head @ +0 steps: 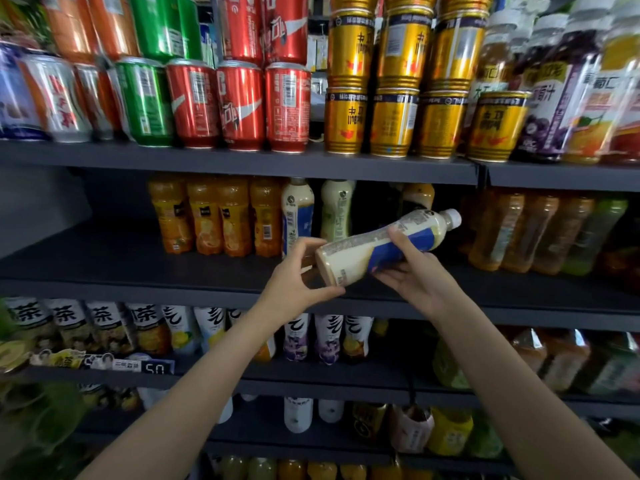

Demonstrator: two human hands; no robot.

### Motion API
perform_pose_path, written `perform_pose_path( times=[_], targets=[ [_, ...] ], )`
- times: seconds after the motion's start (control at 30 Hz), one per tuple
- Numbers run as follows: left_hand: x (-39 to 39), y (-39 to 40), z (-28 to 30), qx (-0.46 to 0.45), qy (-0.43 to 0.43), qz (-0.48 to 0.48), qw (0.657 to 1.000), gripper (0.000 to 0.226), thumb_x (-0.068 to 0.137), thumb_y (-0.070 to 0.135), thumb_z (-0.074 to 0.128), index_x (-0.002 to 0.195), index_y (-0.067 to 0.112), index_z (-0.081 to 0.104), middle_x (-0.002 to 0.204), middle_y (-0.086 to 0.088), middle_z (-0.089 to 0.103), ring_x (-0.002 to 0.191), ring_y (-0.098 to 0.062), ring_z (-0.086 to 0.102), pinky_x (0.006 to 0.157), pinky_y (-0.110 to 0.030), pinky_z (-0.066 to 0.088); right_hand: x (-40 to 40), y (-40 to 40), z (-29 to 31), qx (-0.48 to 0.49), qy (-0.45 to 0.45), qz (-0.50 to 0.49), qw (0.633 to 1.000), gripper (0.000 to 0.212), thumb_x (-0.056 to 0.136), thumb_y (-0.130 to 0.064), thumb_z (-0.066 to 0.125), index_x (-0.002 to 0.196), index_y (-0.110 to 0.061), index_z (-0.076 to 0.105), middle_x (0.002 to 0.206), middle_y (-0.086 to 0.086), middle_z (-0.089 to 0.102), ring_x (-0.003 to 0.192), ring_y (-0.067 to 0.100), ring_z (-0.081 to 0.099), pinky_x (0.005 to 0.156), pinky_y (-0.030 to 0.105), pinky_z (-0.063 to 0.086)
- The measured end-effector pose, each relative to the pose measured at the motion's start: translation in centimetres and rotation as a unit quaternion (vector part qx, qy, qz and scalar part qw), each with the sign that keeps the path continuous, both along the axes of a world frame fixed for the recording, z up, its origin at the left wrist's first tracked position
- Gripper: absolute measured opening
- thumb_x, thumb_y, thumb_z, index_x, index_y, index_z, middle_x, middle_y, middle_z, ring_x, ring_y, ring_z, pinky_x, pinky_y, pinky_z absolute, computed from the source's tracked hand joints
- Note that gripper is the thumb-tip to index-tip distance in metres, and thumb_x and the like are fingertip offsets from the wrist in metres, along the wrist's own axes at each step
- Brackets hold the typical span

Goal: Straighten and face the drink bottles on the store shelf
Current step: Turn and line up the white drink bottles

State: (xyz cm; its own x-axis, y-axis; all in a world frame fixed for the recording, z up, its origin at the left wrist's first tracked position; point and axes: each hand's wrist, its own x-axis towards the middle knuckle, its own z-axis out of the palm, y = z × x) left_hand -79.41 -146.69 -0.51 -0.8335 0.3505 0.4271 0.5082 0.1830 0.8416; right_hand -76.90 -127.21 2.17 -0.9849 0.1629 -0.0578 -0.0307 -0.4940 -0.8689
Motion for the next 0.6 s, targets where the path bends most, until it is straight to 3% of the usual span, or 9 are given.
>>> perform_pose_path(
  times=[0.07,0.13,0.23,0.33,0.43,0.53,0.6],
  targets=[
    [-0.1,0.0,-0.2,-0.032,0.032,0.0,0.999,0.065,0.068,0.017,0.083,0.118,0.031,0.043,0.124,0.014,0.051,0.117,-0.003,0.049,0.099,-0.028,0.043,0.2,-0.2,0.0,-0.025,0.012,-0.002,1.0,0.079,0.069,-0.025,0.076,0.138,-0.009,0.041,0.121,0.016,0.064,0.097,0.026,0.069,0.064,0.033,0.058],
    [-0.3,-0.2,-0.3,-0.034,-0.013,-0.024,0.999,0.063,0.068,0.029,0.082,0.117,0.035,0.044,0.126,0.014,0.05,0.119,-0.004,0.048,0.1,-0.03,0.042,0.4,0.0,-0.1,-0.012,0.034,-0.003,0.999,0.082,0.064,-0.023,0.077,0.137,-0.009,0.041,0.122,0.015,0.063,0.099,0.025,0.069,0.066,0.033,0.058],
    [-0.2,-0.5,0.1,-0.018,-0.135,-0.071,0.988,0.056,0.068,0.049,0.078,0.115,0.032,0.052,0.121,0.008,0.058,0.111,-0.005,0.055,0.094,-0.025,0.044,1.1,0.2,0.0,0.062,0.077,0.028,0.995,0.053,0.071,-0.015,0.071,0.12,-0.004,0.055,0.114,0.012,0.067,0.1,0.023,0.068,0.072,0.029,0.058],
    [-0.2,-0.4,0.3,-0.052,-0.154,-0.084,0.983,0.038,0.074,0.029,0.074,0.108,0.026,0.056,0.109,0.009,0.063,0.099,-0.001,0.059,0.084,-0.016,0.046,1.6,0.1,0.1,0.122,0.12,0.062,0.983,0.029,0.08,-0.003,0.065,0.109,-0.006,0.061,0.104,0.008,0.071,0.1,0.021,0.068,0.076,0.028,0.057],
    [-0.1,-0.1,-0.1,-0.055,-0.131,-0.08,0.987,0.047,0.067,0.03,0.077,0.109,0.023,0.056,0.106,0.008,0.064,0.1,-0.007,0.061,0.083,-0.017,0.047,1.4,-0.2,0.4,0.205,0.126,0.051,0.969,0.034,0.08,-0.003,0.068,0.113,-0.006,0.06,0.107,0.007,0.07,0.101,0.02,0.067,0.083,0.031,0.056],
    [0.0,0.1,-0.7,-0.043,-0.113,-0.056,0.991,0.038,0.075,0.018,0.076,0.106,0.023,0.054,0.102,0.012,0.062,0.095,-0.003,0.06,0.079,-0.011,0.048,0.9,-0.8,0.3,0.277,0.109,0.004,0.955,0.038,0.078,-0.014,0.075,0.113,-0.01,0.062,0.11,0.005,0.07,0.104,0.02,0.066,0.091,0.04,0.054],
    [0.1,0.5,-1.1,-0.07,-0.064,-0.009,0.996,0.046,0.074,0.018,0.078,0.113,0.017,0.054,0.103,0.012,0.06,0.095,-0.002,0.058,0.079,-0.01,0.047,0.6,-1.3,0.2,0.297,0.095,-0.028,0.95,0.037,0.074,-0.023,0.079,0.106,-0.012,0.064,0.105,0.002,0.071,0.1,0.017,0.067,0.085,0.036,0.055]
  ],
)
